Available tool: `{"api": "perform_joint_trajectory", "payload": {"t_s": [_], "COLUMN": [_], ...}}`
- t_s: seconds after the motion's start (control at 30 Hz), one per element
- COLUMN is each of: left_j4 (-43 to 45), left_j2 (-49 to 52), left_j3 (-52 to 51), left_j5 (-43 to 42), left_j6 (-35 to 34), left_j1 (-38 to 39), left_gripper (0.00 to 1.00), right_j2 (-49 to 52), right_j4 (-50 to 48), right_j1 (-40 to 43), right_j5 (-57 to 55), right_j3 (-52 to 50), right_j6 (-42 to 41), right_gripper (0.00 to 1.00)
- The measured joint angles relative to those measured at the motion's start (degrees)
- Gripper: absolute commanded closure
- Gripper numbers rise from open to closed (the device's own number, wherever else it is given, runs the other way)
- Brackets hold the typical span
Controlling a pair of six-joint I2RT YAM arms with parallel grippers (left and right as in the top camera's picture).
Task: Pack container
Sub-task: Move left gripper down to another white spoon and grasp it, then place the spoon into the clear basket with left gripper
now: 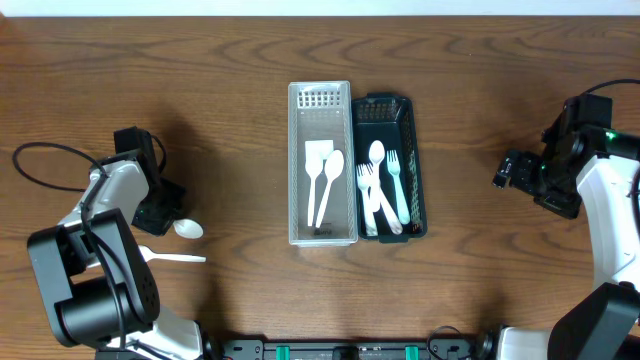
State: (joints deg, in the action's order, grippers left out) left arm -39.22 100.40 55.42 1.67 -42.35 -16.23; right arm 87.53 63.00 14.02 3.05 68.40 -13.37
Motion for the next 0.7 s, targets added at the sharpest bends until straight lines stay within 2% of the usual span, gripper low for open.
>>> {"api": "perform_joint_trajectory", "payload": {"t_s": [0.17, 0.33, 0.53, 0.7], "left_j4": [-3.5, -8.2, -10.5, -7.2], "left_j2": [-4.7, -13.4, -22.1, -23.2], "left_j3": [0.0, 3.0, 12.5, 20.1], "left_j5": [0.0, 0.1, 0.2, 0.1], "left_j6": [4.4, 7.8, 9.8, 14.1], "left_j1": [2.6, 9.5, 24.8, 39.8], "left_gripper": [0.94, 0.94, 0.94, 0.94], "right_j2": [0.0, 0.0, 0.0, 0.0], "right_j4": [0.0, 0.0, -0.1, -0.2], "right_j1": [0.0, 0.0, 0.0, 0.0], "right_j5": [0.0, 0.0, 0.7, 1.1], "right_j3": [0.0, 0.0, 0.0, 0.0], "right_j6": [0.0, 0.0, 0.0, 0.0], "right_gripper": [0.01, 0.01, 0.01, 0.01]}}
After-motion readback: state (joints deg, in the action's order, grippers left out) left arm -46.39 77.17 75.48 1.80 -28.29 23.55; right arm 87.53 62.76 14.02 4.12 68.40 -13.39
